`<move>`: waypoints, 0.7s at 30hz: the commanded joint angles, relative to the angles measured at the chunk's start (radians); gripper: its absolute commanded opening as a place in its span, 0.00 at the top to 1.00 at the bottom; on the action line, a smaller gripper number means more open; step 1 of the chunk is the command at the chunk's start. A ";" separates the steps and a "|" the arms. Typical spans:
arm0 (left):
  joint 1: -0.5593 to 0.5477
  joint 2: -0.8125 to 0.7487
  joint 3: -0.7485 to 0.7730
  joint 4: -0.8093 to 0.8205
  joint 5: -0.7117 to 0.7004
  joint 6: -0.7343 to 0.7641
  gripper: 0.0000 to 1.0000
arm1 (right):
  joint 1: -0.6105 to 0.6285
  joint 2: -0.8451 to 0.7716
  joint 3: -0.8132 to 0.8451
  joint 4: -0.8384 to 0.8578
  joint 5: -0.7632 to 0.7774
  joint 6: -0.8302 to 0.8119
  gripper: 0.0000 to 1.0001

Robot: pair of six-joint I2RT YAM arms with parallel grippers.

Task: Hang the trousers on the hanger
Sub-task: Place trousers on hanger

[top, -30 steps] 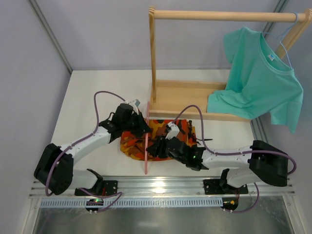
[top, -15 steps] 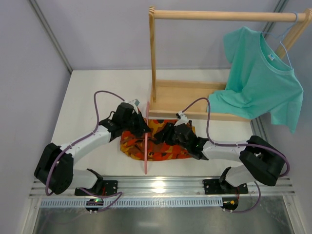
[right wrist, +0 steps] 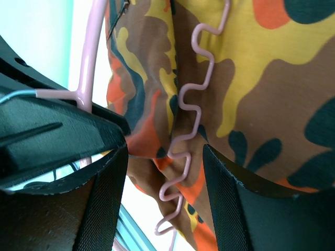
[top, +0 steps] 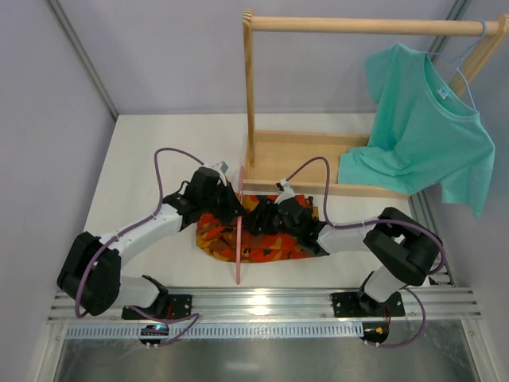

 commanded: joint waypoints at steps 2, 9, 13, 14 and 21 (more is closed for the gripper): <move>-0.002 0.031 0.023 -0.050 -0.065 0.034 1.00 | -0.001 0.037 0.061 0.075 -0.026 0.001 0.38; -0.004 0.039 0.053 -0.174 -0.105 0.054 1.00 | -0.001 0.112 0.128 0.047 -0.047 0.005 0.73; -0.005 0.043 0.119 -0.344 -0.220 0.106 1.00 | 0.009 0.089 0.124 -0.020 -0.058 0.036 0.96; -0.005 0.037 0.126 -0.372 -0.226 0.111 1.00 | 0.031 0.059 0.102 -0.030 -0.044 0.054 0.96; -0.004 0.045 0.162 -0.403 -0.304 0.092 1.00 | 0.173 -0.066 0.093 -0.259 0.157 0.036 0.96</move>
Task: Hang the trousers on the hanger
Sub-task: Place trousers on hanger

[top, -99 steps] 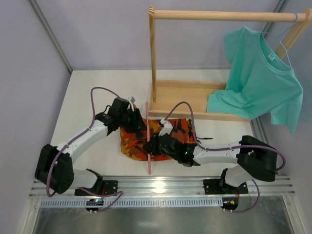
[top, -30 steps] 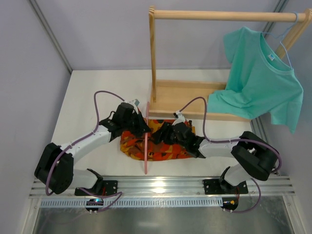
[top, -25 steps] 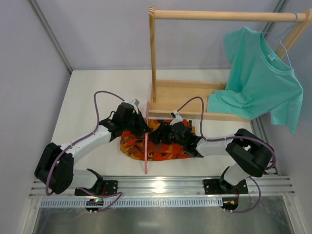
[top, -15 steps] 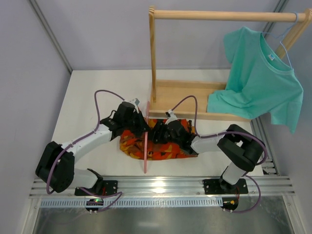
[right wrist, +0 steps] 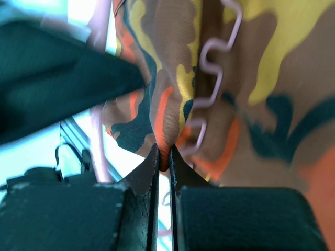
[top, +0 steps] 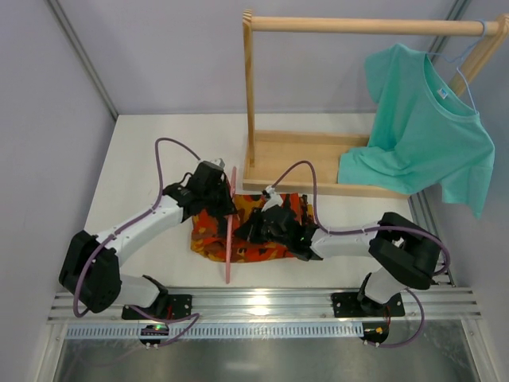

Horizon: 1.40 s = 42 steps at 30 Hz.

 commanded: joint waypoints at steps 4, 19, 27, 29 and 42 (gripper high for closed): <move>0.010 0.040 0.016 -0.128 -0.137 0.031 1.00 | 0.060 -0.206 -0.117 -0.167 0.191 0.038 0.96; 0.012 -0.025 -0.007 -0.191 -0.229 0.014 1.00 | 0.058 -0.704 -0.338 -0.733 0.472 0.285 0.96; 0.018 -0.054 -0.056 -0.136 -0.181 0.048 1.00 | 0.056 -0.813 -0.302 -0.956 0.609 0.367 0.96; 0.020 -0.060 -0.066 -0.131 -0.169 0.054 1.00 | 0.058 -0.811 -0.292 -0.999 0.631 0.388 0.96; 0.075 -0.071 -0.053 -0.257 -0.194 0.097 1.00 | 0.056 -0.857 -0.345 -0.839 0.551 0.272 0.96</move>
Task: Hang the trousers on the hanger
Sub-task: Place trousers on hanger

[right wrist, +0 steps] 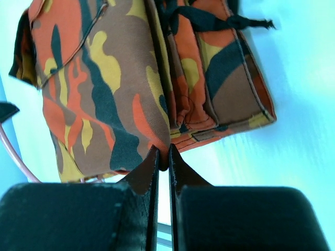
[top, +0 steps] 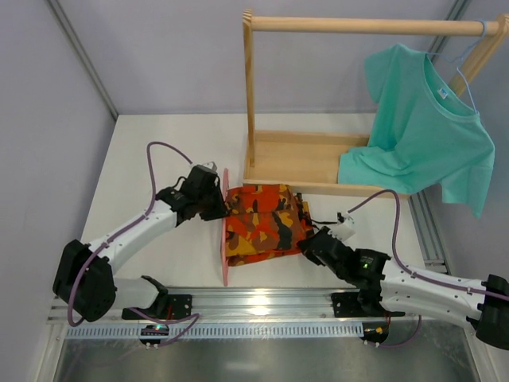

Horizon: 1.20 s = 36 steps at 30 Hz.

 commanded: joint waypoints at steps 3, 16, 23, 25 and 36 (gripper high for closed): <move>0.063 -0.045 -0.038 -0.148 -0.077 0.128 0.96 | -0.008 -0.042 -0.063 0.207 -0.073 -0.319 0.74; 0.065 -0.162 -0.087 -0.127 -0.049 0.128 0.44 | -0.186 0.141 0.079 0.380 -0.322 -0.583 0.44; 0.066 -0.187 -0.093 -0.119 -0.112 0.089 0.54 | -0.248 0.327 0.144 0.559 -0.480 -0.669 0.39; 0.066 -0.185 -0.082 -0.137 -0.192 0.077 0.60 | -0.278 0.356 0.153 0.579 -0.528 -0.675 0.37; 0.066 -0.295 -0.143 -0.081 -0.318 0.039 0.52 | -0.289 0.554 0.201 0.696 -0.641 -0.691 0.36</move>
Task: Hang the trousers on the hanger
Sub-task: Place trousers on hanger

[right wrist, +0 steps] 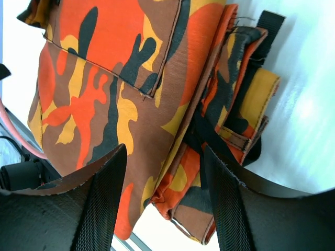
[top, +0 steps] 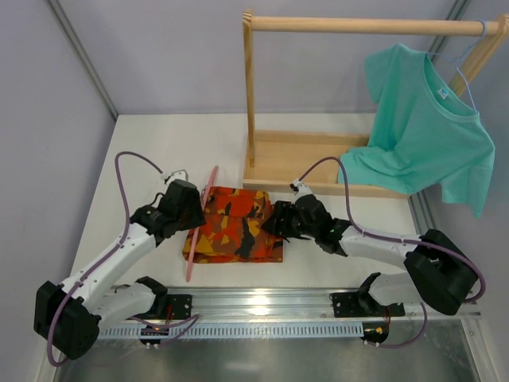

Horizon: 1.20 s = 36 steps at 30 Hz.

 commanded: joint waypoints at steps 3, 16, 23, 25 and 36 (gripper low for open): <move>0.004 -0.078 -0.037 0.090 -0.028 0.006 0.52 | 0.000 0.060 0.055 0.127 -0.065 -0.009 0.36; 0.004 -0.021 -0.073 0.159 0.009 0.038 0.85 | 0.001 0.189 0.093 0.182 -0.074 0.037 0.38; 0.010 0.058 -0.051 0.132 -0.044 0.023 1.00 | 0.006 0.162 0.149 0.009 -0.004 0.030 0.96; 0.013 0.080 -0.041 0.093 -0.099 0.011 1.00 | 0.006 0.113 0.133 -0.037 0.045 0.031 0.96; 0.018 0.084 -0.036 0.060 -0.160 0.015 1.00 | -0.008 -0.033 0.035 -0.181 0.280 0.037 0.96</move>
